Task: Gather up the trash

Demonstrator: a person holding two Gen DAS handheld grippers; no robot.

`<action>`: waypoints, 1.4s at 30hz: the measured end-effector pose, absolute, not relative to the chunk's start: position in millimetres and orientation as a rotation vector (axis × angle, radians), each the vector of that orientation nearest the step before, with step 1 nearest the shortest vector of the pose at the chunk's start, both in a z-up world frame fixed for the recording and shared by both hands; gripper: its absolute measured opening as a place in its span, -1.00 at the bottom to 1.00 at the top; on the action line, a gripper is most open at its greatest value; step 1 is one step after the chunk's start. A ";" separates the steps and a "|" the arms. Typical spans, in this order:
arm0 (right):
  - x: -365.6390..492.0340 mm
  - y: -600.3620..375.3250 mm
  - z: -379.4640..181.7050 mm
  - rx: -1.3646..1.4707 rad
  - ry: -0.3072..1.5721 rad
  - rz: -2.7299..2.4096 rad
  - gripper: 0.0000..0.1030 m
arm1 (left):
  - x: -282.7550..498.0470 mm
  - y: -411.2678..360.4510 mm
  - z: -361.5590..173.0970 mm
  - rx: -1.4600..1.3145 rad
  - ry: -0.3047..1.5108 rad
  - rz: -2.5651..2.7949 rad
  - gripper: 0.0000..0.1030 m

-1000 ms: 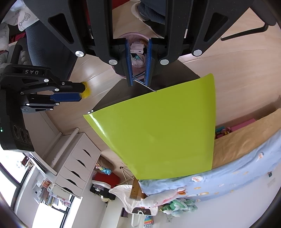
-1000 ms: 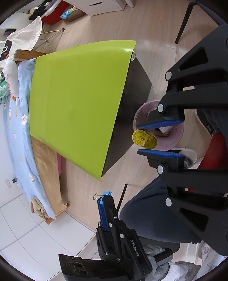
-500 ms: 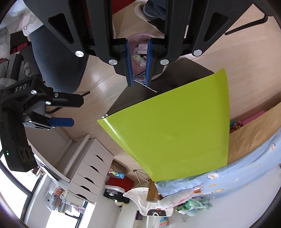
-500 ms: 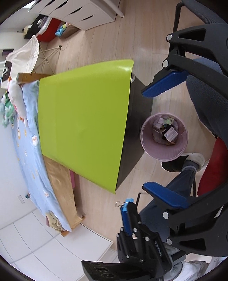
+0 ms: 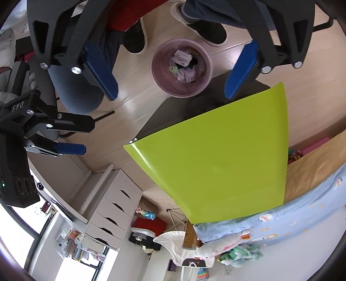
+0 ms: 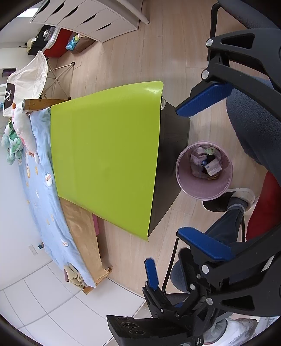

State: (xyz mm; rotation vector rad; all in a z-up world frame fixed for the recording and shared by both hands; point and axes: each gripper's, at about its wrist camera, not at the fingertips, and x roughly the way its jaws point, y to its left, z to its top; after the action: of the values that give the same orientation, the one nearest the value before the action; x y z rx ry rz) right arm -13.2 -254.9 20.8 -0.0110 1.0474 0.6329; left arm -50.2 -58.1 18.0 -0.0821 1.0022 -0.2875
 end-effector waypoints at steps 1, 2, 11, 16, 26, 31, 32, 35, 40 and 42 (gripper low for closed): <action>-13.4 -254.7 21.1 -0.013 1.045 0.628 0.94 | -50.3 -56.6 18.1 -0.084 1.003 -0.276 0.85; -13.5 -254.4 21.7 -0.017 1.044 0.626 0.94 | -50.4 -55.5 18.0 -0.084 1.004 -0.268 0.86; -15.4 -246.5 23.7 -0.055 1.036 0.611 0.94 | -50.8 -42.4 21.4 -0.125 0.996 -0.217 0.86; -11.1 -240.1 29.7 -0.070 1.016 0.610 0.94 | -49.1 -35.5 24.8 -0.127 0.986 -0.199 0.86; 18.7 -222.0 50.2 -0.084 0.948 0.615 0.94 | -28.3 -11.1 41.7 -0.160 0.916 -0.145 0.86; 35.9 -213.6 56.5 -0.085 0.929 0.622 0.94 | -13.5 -4.9 43.5 -0.155 0.910 -0.135 0.86; 38.1 -212.2 57.1 -0.086 0.927 0.623 0.94 | -9.6 -3.2 42.9 -0.158 0.913 -0.131 0.86; 42.6 -207.8 57.3 -0.088 0.926 0.628 0.94 | -4.2 -0.7 42.7 -0.167 0.912 -0.127 0.88; 49.0 -205.7 52.6 -0.084 0.940 0.634 0.94 | 0.3 -2.1 43.1 -0.161 0.909 -0.121 0.88; 49.6 -205.9 50.4 -0.080 0.944 0.635 0.94 | 0.9 -2.1 43.8 -0.167 0.906 -0.128 0.88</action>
State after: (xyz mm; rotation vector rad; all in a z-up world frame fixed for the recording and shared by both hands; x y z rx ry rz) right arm 49.6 -205.9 50.4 -0.0800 0.9442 0.6347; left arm 0.9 -2.1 43.8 -0.1675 0.9057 -0.1276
